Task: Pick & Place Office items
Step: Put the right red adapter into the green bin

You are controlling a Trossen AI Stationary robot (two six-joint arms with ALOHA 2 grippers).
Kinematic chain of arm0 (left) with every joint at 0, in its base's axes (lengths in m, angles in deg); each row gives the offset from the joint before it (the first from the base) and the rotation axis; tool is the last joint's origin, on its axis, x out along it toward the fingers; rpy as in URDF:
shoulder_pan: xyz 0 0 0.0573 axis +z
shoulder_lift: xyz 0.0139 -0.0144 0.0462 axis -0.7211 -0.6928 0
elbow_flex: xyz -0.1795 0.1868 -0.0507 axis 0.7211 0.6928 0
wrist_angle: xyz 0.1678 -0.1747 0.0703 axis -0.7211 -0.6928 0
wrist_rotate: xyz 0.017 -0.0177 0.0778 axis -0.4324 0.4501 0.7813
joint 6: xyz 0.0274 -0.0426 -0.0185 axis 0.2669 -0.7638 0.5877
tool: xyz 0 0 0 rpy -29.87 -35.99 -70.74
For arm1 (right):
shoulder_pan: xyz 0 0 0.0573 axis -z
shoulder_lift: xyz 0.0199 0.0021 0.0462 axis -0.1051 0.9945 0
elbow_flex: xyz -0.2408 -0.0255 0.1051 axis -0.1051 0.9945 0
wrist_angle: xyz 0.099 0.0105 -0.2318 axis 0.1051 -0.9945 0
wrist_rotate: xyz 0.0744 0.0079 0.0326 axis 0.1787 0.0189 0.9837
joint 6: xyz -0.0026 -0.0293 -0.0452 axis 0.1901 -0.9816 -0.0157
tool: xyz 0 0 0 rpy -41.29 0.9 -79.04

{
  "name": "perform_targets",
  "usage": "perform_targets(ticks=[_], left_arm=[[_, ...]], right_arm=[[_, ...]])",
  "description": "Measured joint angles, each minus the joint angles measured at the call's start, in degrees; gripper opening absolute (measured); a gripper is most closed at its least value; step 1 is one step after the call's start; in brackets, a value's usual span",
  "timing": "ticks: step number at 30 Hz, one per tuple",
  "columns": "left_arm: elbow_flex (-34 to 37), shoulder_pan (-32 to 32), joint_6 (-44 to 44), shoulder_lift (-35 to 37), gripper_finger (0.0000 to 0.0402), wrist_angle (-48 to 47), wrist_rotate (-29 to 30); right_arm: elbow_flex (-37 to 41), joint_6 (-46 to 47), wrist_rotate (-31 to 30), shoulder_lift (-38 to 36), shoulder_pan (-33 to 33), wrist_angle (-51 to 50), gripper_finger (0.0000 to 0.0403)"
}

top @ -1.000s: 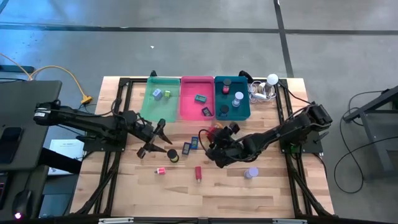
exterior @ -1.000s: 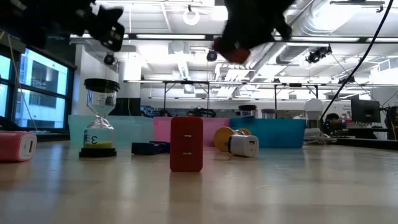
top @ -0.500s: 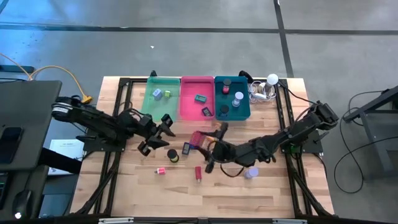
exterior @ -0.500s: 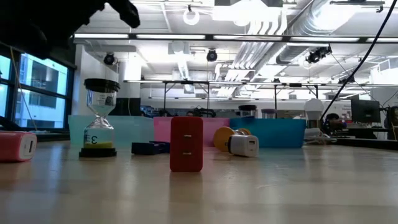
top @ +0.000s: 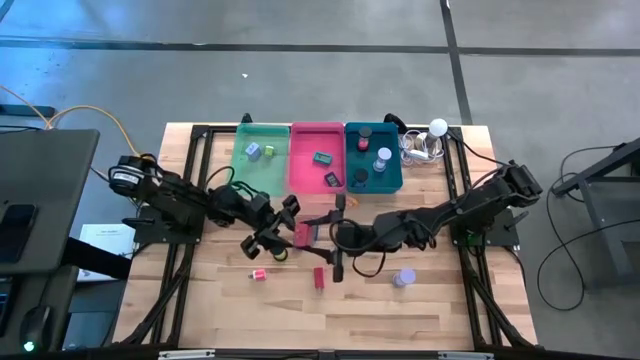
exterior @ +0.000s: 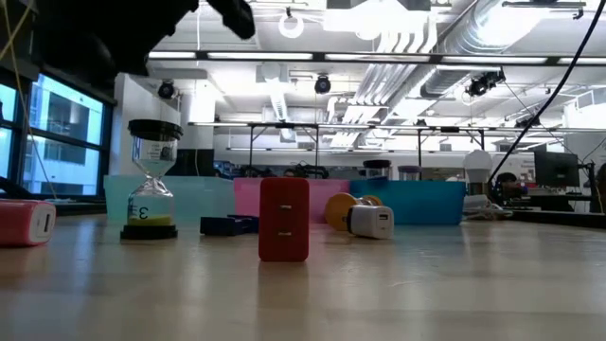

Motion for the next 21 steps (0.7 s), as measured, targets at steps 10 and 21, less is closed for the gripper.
perform_targets(ticks=[10, 21], left_arm=[[-5.31, -1.91, -0.6, 0.06, 0.0177, 0.06, -0.18], [-8.34, -2.12, 0.47, 0.05, 0.0177, -2.2, -1.35]], right_arm=[[0.0, -3.09, 7.61, 0.0, 0.46, 2.78, 0.0199], [-0.07, -5.09, 10.62, -0.08, 0.46, 4.5, 0.0199]])
